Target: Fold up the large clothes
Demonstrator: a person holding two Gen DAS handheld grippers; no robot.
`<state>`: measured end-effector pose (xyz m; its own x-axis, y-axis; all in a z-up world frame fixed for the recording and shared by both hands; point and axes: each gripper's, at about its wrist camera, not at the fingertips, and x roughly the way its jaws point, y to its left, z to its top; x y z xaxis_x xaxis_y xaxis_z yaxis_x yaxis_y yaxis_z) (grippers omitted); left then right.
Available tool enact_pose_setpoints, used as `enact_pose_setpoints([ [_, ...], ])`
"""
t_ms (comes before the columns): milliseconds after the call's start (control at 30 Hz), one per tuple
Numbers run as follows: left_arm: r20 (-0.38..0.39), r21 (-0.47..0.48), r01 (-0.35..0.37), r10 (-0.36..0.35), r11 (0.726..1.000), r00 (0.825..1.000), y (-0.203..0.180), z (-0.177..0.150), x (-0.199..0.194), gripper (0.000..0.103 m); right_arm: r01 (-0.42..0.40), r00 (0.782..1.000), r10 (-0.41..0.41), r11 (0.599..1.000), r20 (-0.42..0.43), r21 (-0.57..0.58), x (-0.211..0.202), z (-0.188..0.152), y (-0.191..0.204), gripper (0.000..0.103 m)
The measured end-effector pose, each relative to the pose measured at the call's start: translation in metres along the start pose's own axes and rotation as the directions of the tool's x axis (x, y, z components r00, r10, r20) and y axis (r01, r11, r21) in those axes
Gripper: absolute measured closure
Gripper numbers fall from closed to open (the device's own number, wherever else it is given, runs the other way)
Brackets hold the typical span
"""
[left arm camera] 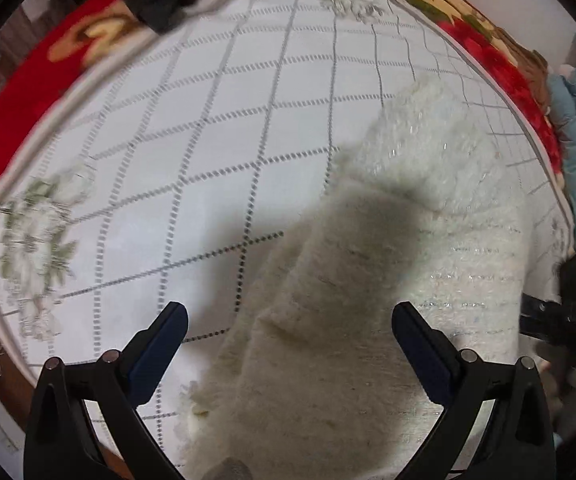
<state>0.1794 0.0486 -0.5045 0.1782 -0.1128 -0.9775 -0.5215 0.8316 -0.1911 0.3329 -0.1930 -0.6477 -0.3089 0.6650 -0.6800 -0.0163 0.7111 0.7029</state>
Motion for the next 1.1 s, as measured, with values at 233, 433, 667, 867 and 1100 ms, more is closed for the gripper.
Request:
enact_pose_setpoints([
  [233,-0.070,0.010,0.109,-0.108,0.994,0.992,0.002,0.012,0.031,0.000,-0.317,0.944,0.309,0.947,-0.115,-0.057,0.036,0.013,-0.004,0.013],
  [433,-0.052,-0.007,0.214,-0.214,0.977,0.975,0.004,0.024,0.028,0.037,-0.260,0.966,0.259,0.965,-0.027,-0.038,0.032,-0.001,0.005,0.041],
  [667,-0.032,0.115,0.241,-0.238,0.964,0.971,-0.014,0.042,0.002,0.088,-0.275,0.957,0.266,0.959,0.112,0.072,0.010,-0.043,0.011,0.058],
  [867,-0.010,0.190,0.251,-0.254,0.949,0.967,-0.019,0.072,-0.033,0.090,-0.347,0.922,0.321,0.933,0.216,0.095,-0.029,-0.072,0.032,0.061],
  [1100,0.001,0.279,0.284,-0.296,0.917,0.955,-0.049,0.131,-0.057,0.090,-0.396,0.878,0.345,0.913,0.331,0.097,-0.081,-0.067,0.056,0.061],
])
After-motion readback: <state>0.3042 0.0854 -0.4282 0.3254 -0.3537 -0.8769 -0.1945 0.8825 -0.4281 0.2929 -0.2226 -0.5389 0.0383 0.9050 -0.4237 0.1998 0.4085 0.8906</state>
